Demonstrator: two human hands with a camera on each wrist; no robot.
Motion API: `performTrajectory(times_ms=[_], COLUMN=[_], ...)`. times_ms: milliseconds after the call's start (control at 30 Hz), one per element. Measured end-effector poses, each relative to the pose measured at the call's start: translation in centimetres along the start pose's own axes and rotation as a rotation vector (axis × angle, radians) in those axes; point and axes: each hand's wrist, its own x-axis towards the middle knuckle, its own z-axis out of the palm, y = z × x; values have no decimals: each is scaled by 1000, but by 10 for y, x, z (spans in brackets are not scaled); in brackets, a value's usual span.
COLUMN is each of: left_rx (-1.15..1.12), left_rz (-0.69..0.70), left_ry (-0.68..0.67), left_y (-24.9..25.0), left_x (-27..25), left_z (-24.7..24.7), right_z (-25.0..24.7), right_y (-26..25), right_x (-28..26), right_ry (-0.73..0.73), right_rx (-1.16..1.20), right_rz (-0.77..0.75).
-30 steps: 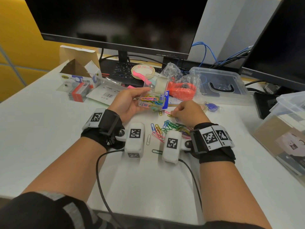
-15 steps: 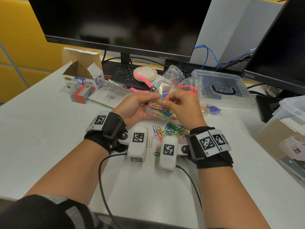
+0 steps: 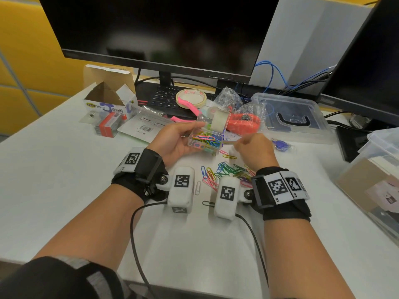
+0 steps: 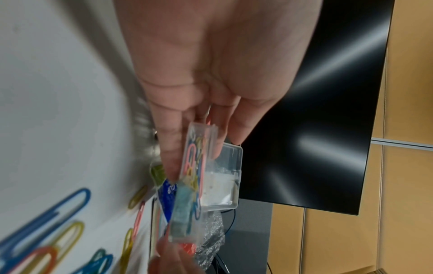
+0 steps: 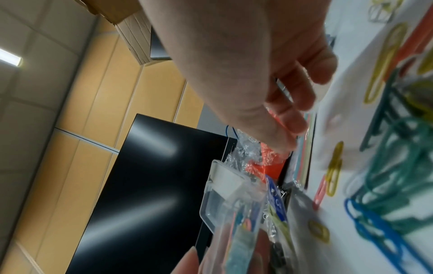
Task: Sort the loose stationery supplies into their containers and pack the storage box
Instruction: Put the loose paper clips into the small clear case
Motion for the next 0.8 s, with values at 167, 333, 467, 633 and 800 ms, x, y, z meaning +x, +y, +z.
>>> performTrajectory(times_ms=[167, 333, 467, 633, 800], left_rx=[-6, -4, -5, -22, -29], left_rz=[-3, 1, 1, -3, 5], left_ry=[7, 14, 13, 15, 12], left_y=[1, 1, 1, 1, 2], left_x=[-1, -2, -3, -2, -1], left_z=[0, 1, 1, 0, 0], right_z=[6, 7, 7, 6, -2], right_y=[-8, -13, -13, -10, -8], right_x=[-3, -6, -7, -6, -2], right_ry=[-249, -327, -324, -213, 120], right_rx=[-116, -41, -32, -75, 107], right_rz=[-79, -109, -139, -149, -130])
